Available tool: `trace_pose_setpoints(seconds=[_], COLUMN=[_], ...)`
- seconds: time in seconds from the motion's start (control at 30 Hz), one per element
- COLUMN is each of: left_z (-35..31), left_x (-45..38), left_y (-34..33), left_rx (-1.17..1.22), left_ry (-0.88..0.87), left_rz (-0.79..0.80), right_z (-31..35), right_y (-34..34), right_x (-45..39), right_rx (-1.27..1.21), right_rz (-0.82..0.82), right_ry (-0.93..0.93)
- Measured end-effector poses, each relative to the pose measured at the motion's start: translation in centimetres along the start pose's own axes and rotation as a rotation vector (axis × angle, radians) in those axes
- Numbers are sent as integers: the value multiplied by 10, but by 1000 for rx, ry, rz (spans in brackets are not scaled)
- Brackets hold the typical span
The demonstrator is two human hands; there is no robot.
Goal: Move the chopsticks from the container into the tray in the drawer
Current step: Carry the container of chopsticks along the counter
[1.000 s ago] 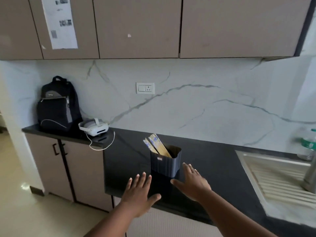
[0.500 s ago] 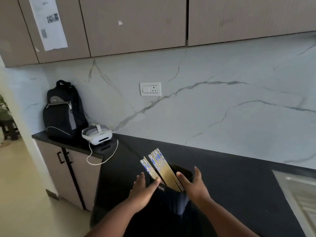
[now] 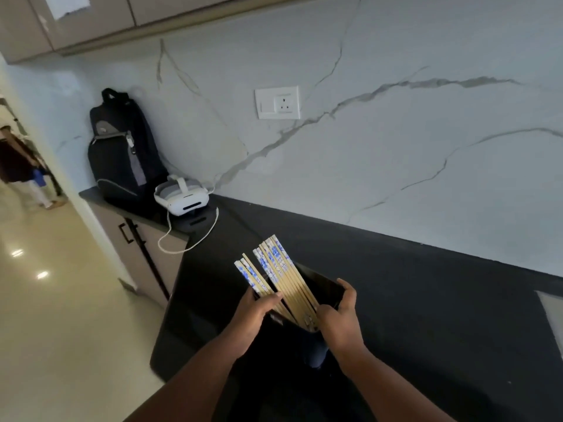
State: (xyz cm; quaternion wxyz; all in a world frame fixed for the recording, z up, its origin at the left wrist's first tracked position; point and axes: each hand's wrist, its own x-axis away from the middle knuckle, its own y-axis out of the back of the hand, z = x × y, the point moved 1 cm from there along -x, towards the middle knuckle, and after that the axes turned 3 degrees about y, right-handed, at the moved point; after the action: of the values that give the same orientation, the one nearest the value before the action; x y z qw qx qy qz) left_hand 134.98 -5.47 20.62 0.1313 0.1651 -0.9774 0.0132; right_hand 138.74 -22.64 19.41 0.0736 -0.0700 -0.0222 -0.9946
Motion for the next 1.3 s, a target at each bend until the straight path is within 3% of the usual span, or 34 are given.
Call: trace_pose_setpoints(seconds=[0.17, 0.43, 0.63, 0.97, 1.3], left_z=[5, 33, 61, 137, 234], left_x=[29, 101, 193, 448, 724], left_y=[25, 105, 185, 315, 358], left_rx=[115, 202, 343, 418, 496], left_ry=[-11, -93, -83, -15, -14], left_rz=[-74, -332, -570, -756, -1225], right_z=[-5, 1, 6, -29, -82], right_y=[-25, -111, -190, -327, -433], right_x=[3, 53, 137, 353, 618], right_rx=[5, 26, 63, 368, 746], right_rz=[50, 270, 576, 1130, 1709], right_ry=[-22, 0, 103, 85, 136])
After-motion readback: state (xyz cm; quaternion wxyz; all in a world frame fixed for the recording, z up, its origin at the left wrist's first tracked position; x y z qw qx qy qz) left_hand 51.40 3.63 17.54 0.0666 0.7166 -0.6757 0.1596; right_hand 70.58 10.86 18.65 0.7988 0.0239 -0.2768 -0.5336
